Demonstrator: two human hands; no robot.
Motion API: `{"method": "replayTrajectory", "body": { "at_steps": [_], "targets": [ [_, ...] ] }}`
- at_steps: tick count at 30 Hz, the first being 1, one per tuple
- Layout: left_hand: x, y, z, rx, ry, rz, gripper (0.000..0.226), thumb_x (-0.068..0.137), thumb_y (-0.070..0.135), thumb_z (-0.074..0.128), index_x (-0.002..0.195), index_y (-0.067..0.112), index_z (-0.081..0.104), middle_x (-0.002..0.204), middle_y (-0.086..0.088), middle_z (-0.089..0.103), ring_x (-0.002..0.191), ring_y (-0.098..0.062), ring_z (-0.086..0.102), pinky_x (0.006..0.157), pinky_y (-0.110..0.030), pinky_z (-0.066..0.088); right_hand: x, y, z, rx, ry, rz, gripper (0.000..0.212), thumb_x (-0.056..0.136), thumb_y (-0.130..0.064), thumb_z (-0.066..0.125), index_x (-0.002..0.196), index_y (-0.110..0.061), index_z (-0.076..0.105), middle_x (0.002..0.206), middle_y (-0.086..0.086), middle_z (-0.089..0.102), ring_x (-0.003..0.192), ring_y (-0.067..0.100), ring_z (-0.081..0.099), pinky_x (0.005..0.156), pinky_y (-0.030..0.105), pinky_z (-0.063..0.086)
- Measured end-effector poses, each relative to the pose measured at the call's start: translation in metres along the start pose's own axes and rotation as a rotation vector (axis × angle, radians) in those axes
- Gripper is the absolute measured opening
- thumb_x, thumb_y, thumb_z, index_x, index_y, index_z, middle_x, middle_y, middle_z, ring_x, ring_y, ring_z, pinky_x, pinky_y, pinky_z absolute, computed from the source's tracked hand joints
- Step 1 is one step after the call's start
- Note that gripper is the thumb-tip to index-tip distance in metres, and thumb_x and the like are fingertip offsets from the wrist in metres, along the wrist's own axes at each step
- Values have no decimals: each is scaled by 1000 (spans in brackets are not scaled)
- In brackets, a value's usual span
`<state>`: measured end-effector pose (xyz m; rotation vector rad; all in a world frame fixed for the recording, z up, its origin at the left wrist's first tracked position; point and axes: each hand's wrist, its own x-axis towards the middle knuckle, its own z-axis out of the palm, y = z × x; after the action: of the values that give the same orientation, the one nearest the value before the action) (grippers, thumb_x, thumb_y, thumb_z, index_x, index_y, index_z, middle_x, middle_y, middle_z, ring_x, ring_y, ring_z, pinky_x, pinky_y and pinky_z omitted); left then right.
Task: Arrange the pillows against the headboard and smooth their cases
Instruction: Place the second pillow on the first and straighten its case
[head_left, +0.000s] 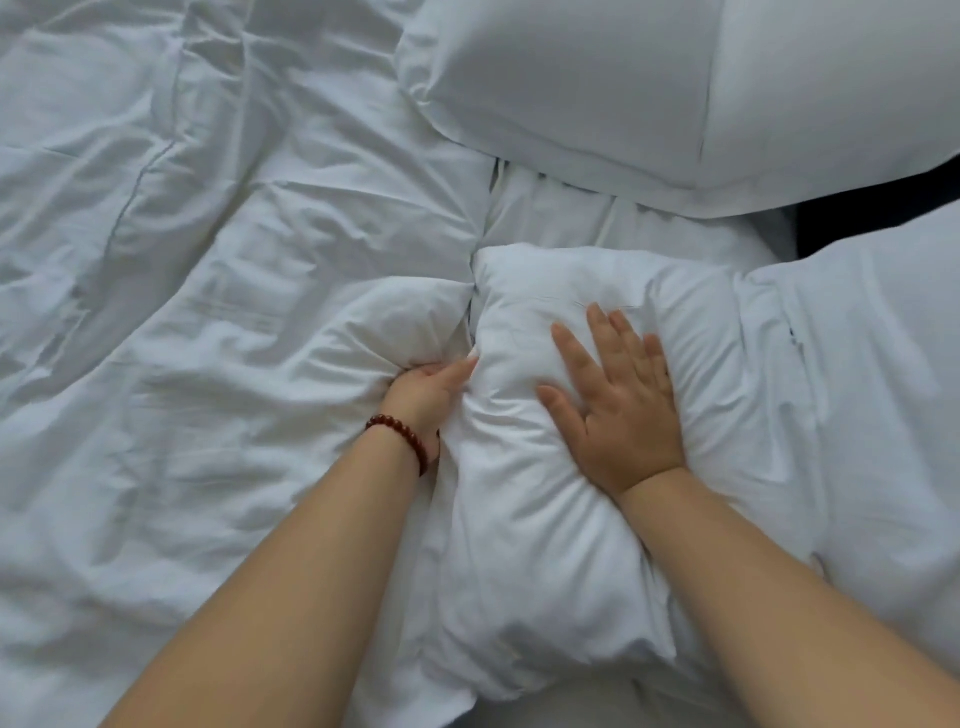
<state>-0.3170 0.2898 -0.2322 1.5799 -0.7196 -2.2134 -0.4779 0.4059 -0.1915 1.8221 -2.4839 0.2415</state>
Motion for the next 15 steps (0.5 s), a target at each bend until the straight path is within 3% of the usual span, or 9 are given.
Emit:
{"method": "replayTrajectory", "body": {
  "at_steps": [5,7,9,13,15],
  "targets": [
    [-8,-11,-6,-93,237,157,1,80,20,78,80,20,77,88,0,77,93,-21,72,89,-42,57,-7,7,-7,15,6,27,61,98,-57,35,149,-25,40,158,8,32,148,24,25,121,45,15],
    [-10,-9,-4,-101,271,201,8,81,19,78,74,23,77,85,4,77,91,-16,72,90,-40,57,-8,5,-7,15,16,27,61,98,-56,37,149,-23,41,157,10,32,147,26,26,121,46,17],
    [-8,-2,-6,-109,219,192,2,84,18,75,83,19,77,90,0,77,93,-17,71,93,-41,56,-7,0,-8,3,15,34,62,96,-56,39,148,-22,43,157,10,34,146,27,28,120,46,18],
    [7,21,-12,-89,2,81,29,89,26,70,109,5,71,106,-9,75,102,-24,70,95,-43,53,15,-26,-22,-42,-8,130,68,87,-63,40,145,-28,45,153,9,41,142,29,35,115,49,24],
    [12,32,-5,-87,-110,-16,33,92,26,67,115,2,68,110,-12,73,101,-25,71,88,-38,56,39,-42,-29,-54,-9,131,70,86,-67,37,145,-32,43,152,7,41,142,28,34,114,52,22]
  ]
}}
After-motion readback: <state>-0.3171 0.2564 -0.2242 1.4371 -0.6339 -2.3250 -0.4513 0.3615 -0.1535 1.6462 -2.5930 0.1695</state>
